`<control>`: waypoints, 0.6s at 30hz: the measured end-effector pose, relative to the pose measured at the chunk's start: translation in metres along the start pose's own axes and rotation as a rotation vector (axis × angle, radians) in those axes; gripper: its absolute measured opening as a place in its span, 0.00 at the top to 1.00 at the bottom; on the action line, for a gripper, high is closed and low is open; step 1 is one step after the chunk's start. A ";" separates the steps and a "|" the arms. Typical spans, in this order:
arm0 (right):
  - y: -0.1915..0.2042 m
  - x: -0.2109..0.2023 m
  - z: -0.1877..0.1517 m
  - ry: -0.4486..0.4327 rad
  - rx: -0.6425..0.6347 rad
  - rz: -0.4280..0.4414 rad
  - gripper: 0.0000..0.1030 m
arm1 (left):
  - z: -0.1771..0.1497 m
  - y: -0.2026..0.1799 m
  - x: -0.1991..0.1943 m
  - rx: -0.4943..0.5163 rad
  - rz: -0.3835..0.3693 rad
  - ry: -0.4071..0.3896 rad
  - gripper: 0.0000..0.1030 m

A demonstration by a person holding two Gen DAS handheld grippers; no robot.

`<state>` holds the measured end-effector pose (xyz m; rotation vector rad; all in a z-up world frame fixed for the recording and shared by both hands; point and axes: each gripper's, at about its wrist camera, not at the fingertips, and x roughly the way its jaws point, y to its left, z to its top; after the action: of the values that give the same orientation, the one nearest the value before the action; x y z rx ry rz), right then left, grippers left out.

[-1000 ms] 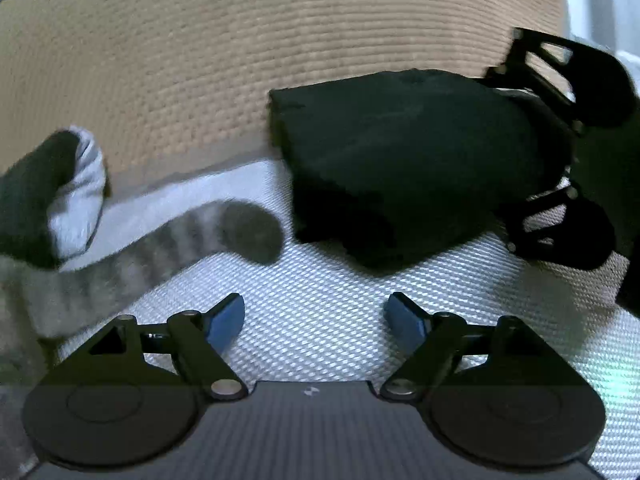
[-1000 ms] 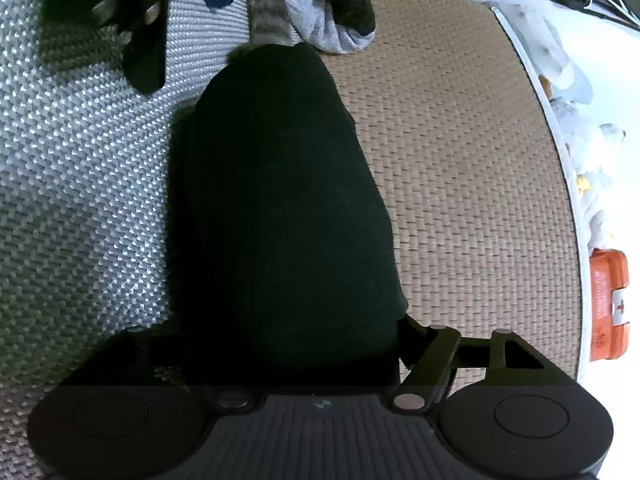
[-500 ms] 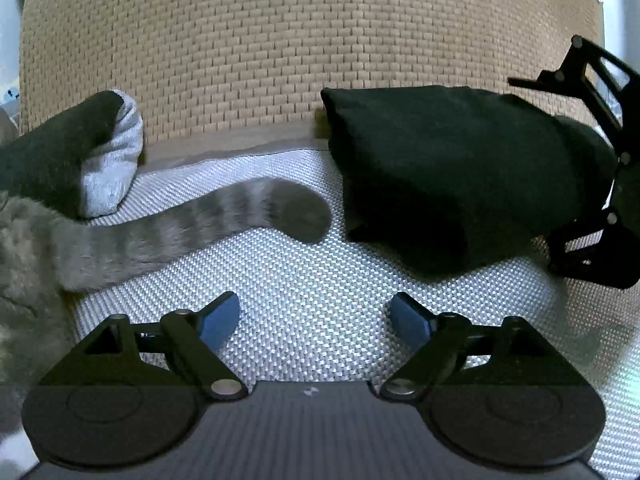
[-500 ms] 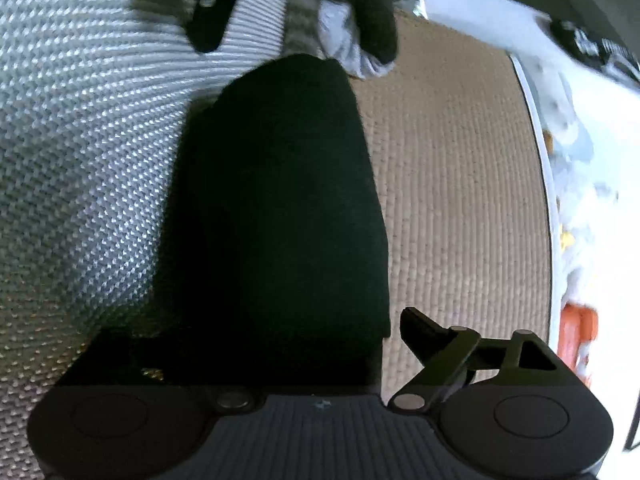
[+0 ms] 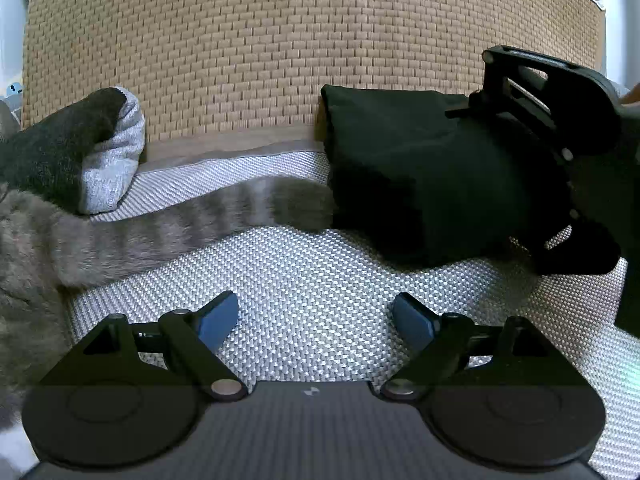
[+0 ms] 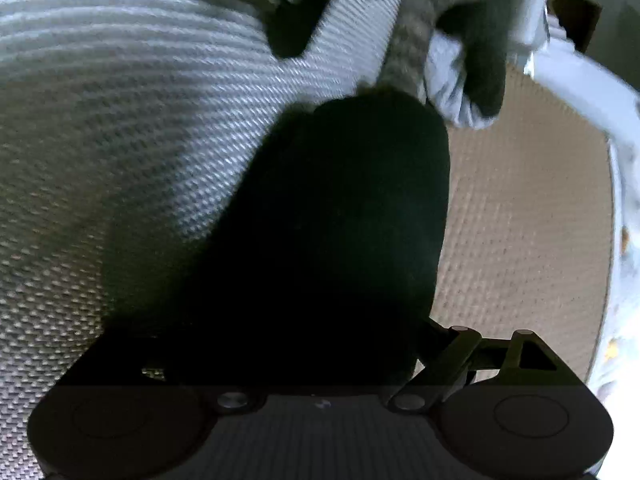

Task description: Fold clothes

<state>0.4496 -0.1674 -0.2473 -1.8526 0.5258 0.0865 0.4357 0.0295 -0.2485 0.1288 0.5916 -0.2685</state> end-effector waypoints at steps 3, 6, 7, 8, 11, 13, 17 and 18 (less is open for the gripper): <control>-0.004 0.006 -0.002 0.011 0.033 0.012 0.14 | 0.000 0.000 0.000 0.001 0.000 -0.001 0.14; -0.009 0.013 -0.004 0.022 0.067 0.025 0.17 | -0.001 0.000 -0.001 0.001 0.002 -0.003 0.14; -0.010 0.015 -0.005 0.022 0.081 0.033 0.19 | 0.000 -0.001 0.000 0.002 0.003 -0.004 0.14; -0.012 0.016 -0.006 0.018 0.098 0.044 0.21 | 0.000 -0.001 0.000 0.003 0.004 -0.004 0.14; -0.016 0.021 -0.010 0.007 0.140 0.074 0.25 | -0.001 -0.001 -0.001 0.005 0.006 -0.005 0.14; -0.017 0.023 -0.009 0.005 0.139 0.080 0.27 | -0.001 -0.001 -0.001 0.005 0.006 -0.006 0.14; -0.019 0.027 -0.008 0.001 0.135 0.092 0.30 | 0.000 -0.001 -0.001 0.006 0.006 -0.007 0.14; -0.019 0.028 -0.008 0.000 0.135 0.095 0.31 | 0.000 0.000 -0.001 0.007 0.006 -0.007 0.14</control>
<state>0.4802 -0.1788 -0.2363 -1.6965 0.6059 0.1119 0.4345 0.0296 -0.2479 0.1364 0.5837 -0.2652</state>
